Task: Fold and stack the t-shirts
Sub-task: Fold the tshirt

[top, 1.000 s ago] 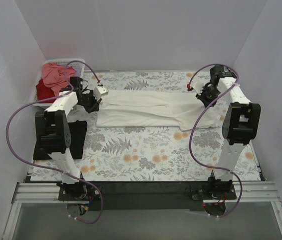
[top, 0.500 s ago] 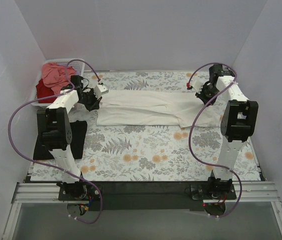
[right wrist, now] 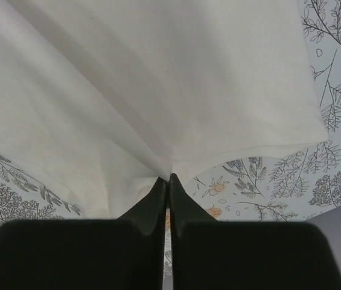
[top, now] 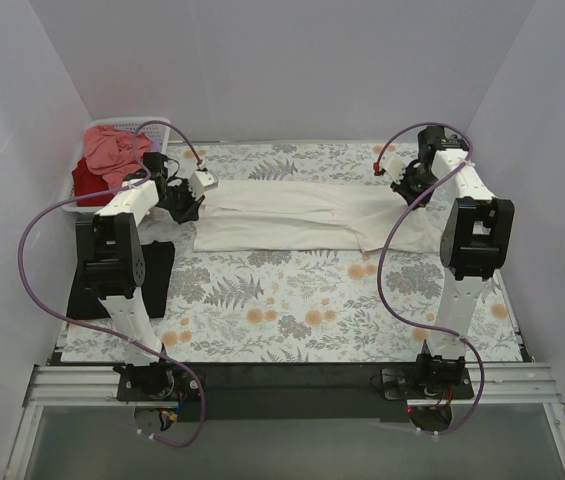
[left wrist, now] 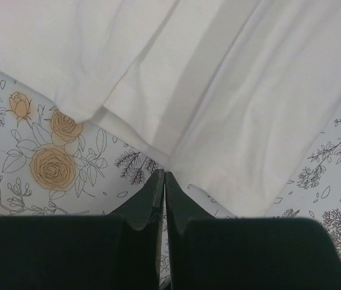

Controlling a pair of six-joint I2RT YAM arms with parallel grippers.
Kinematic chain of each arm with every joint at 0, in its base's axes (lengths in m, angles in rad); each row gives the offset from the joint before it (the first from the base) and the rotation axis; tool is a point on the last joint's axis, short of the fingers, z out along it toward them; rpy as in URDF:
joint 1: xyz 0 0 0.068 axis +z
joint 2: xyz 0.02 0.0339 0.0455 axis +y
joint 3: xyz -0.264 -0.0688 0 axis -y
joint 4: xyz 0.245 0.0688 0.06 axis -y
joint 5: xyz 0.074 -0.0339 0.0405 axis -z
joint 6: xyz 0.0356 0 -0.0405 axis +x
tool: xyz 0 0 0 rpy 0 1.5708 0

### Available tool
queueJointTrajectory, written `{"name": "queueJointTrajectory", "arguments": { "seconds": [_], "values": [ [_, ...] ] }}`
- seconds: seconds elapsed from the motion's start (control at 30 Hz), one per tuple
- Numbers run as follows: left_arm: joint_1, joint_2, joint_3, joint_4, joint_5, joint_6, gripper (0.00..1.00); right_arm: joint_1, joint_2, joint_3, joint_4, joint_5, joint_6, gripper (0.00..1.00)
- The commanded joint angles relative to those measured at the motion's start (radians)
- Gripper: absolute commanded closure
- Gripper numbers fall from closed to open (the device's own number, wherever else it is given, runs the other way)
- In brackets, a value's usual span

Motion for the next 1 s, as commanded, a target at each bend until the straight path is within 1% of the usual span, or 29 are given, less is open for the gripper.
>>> {"name": "queueJointTrajectory", "arguments": {
  "seconds": [0.0,0.1,0.2,0.43,0.47,0.5,0.53,0.57,0.6,0.67,0.7,0.77,0.8,0.83,0.9,0.93,0.97],
  "values": [
    [0.007,-0.043,0.000,-0.012,-0.012,0.008,1.00,0.001,0.008,0.045,-0.008,-0.001,0.001,0.99],
    [0.005,-0.067,-0.038,-0.031,-0.015,0.022,1.00,0.004,0.011,0.049,-0.008,0.002,-0.004,0.99],
    [0.008,-0.090,-0.067,-0.003,-0.028,0.017,1.00,0.009,0.021,0.056,-0.010,0.005,-0.006,0.99],
    [0.007,-0.043,-0.025,-0.005,-0.034,-0.012,1.00,0.010,0.040,0.076,-0.008,0.012,0.010,0.98],
    [0.008,-0.035,-0.018,0.003,-0.037,-0.027,1.00,0.010,0.042,0.090,-0.008,0.014,0.020,0.90],
    [0.008,-0.032,-0.011,0.012,-0.043,-0.051,0.93,0.010,0.044,0.096,-0.010,0.013,0.040,0.86],
    [0.008,-0.030,0.009,0.024,-0.055,-0.105,0.83,0.010,0.041,0.102,-0.008,0.014,0.054,0.75],
    [0.010,-0.027,0.023,0.018,-0.055,-0.130,0.76,0.010,0.036,0.108,-0.011,0.017,0.065,0.62],
    [0.014,-0.027,0.035,0.009,-0.052,-0.153,0.66,0.010,0.028,0.113,-0.010,0.017,0.076,0.58],
    [0.033,-0.040,0.069,-0.019,-0.025,-0.242,0.59,-0.005,-0.001,0.119,-0.016,-0.007,0.121,0.52],
    [0.041,-0.047,0.075,-0.032,-0.009,-0.268,0.54,-0.014,-0.022,0.125,-0.034,-0.021,0.137,0.52],
    [0.050,-0.063,0.072,-0.081,0.030,-0.327,0.53,-0.046,-0.039,0.128,-0.071,-0.062,0.180,0.51],
    [0.053,-0.085,0.059,-0.089,0.035,-0.381,0.52,-0.059,-0.047,0.128,-0.121,-0.082,0.197,0.51],
    [0.054,-0.096,0.045,-0.101,0.044,-0.407,0.47,-0.073,-0.062,0.118,-0.146,-0.102,0.212,0.52],
    [0.054,-0.133,-0.020,-0.095,0.067,-0.481,0.41,-0.112,-0.085,0.069,-0.183,-0.155,0.253,0.52],
    [0.056,-0.144,-0.046,-0.071,0.069,-0.507,0.38,-0.126,-0.114,0.003,-0.186,-0.168,0.263,0.52],
    [0.054,-0.152,-0.067,-0.060,0.066,-0.533,0.36,-0.152,-0.127,-0.026,-0.183,-0.191,0.269,0.52]
  ]
}}
